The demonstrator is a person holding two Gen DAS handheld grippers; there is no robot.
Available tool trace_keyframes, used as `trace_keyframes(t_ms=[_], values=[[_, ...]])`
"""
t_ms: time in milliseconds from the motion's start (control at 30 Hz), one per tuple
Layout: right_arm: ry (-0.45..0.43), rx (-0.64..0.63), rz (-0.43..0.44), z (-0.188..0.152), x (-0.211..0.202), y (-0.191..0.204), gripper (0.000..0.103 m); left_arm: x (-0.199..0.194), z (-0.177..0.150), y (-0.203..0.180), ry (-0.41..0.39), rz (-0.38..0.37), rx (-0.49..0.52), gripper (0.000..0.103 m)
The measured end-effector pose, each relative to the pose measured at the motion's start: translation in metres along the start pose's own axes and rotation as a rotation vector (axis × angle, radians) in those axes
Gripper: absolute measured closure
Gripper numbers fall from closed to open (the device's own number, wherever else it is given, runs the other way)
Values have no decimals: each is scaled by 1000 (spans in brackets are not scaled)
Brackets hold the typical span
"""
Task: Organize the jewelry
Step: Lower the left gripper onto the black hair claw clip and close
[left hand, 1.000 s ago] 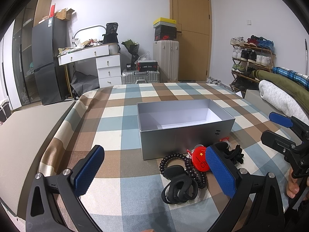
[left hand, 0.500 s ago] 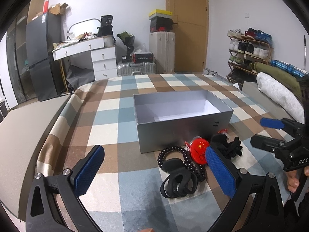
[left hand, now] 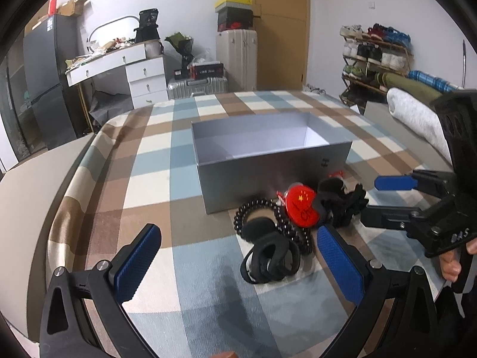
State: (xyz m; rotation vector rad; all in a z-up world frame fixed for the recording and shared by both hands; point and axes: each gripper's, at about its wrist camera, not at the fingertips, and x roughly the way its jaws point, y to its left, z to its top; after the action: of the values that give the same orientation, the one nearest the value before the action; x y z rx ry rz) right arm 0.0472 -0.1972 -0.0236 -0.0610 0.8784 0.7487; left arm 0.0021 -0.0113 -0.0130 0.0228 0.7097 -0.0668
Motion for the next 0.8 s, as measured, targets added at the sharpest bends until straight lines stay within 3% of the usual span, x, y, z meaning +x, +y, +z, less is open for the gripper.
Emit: trace_keyframes(t_ms=[300, 467, 533, 633, 800], values=[[50, -33, -7, 5, 16, 8, 8, 10, -4, 1, 77, -9, 7, 1], [67, -52, -35, 6, 27, 12, 7, 13, -7, 3, 104, -57, -4, 2], [58, -45, -30, 6, 26, 11, 13, 11, -6, 3, 99, -74, -3, 10], [39, -42, -10, 5, 20, 11, 13, 12, -6, 4, 108, -94, -1, 22], [-9, -37, 3, 4, 6, 9, 13, 12, -7, 2, 120, -119, 2, 30]])
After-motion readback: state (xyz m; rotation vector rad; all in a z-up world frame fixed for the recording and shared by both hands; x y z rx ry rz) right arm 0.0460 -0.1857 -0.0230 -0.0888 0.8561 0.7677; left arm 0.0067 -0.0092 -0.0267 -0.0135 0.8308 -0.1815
